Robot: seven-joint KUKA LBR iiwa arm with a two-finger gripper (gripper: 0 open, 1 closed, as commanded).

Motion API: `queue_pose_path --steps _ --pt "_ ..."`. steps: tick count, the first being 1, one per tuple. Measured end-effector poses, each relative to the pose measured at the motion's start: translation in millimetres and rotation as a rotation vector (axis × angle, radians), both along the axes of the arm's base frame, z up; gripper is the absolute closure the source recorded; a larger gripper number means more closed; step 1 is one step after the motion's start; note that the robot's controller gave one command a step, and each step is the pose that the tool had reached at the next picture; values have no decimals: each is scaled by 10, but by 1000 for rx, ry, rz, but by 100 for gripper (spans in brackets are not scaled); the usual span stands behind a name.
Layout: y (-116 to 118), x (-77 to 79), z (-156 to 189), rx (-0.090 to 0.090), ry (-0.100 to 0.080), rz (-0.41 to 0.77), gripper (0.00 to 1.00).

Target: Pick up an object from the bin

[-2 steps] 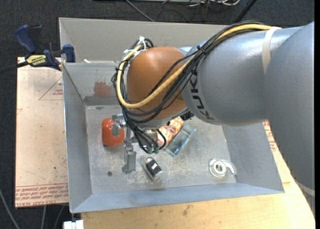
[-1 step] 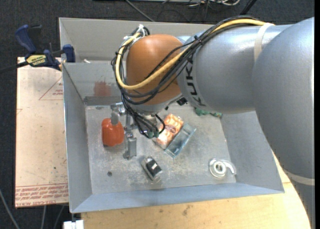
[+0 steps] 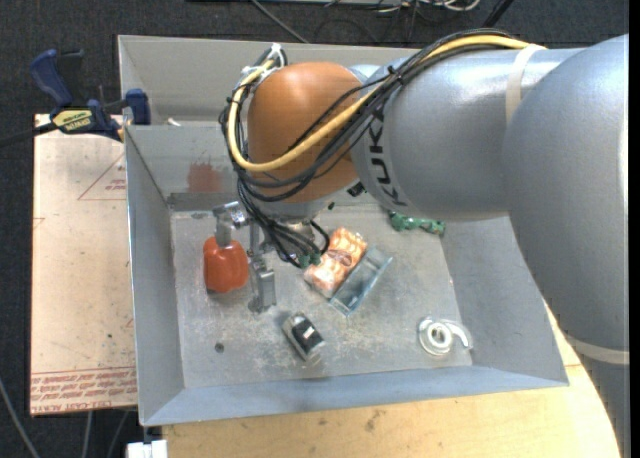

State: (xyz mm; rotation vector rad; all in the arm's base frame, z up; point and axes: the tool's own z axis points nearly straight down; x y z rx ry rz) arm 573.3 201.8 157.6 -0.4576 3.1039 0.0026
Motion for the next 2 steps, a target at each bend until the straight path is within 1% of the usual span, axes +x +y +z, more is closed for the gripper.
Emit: queue_pose_path --steps 1,2 --pt "17 78 -626 4 -5 -240 0" --pt "-14 24 -880 -1 4 -68 100"
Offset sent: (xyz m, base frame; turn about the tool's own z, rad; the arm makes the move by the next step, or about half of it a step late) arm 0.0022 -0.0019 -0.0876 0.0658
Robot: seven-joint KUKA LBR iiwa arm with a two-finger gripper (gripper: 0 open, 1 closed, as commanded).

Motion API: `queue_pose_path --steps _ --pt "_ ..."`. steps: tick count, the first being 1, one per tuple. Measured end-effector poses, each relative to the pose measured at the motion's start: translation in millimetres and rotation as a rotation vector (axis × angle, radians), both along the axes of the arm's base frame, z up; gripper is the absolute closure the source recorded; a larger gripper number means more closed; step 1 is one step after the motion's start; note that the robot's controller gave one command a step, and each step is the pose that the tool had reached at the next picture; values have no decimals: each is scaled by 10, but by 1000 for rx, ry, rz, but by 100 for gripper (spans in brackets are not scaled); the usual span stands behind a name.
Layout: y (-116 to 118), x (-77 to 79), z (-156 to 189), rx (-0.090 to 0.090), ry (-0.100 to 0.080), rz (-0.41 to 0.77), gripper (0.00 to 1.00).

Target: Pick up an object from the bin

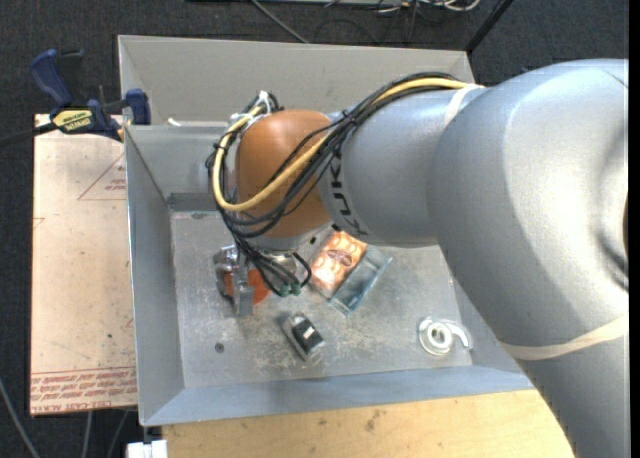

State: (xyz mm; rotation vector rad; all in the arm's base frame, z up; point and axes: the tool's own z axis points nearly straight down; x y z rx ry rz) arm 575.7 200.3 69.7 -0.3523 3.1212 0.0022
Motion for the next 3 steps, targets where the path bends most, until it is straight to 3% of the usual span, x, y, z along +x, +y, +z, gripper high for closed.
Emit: queue_pose_path --steps 2,3 --pt "-4 -12 38 -1 4 0 100" --pt "-7 -26 222 -3 8 0 100"
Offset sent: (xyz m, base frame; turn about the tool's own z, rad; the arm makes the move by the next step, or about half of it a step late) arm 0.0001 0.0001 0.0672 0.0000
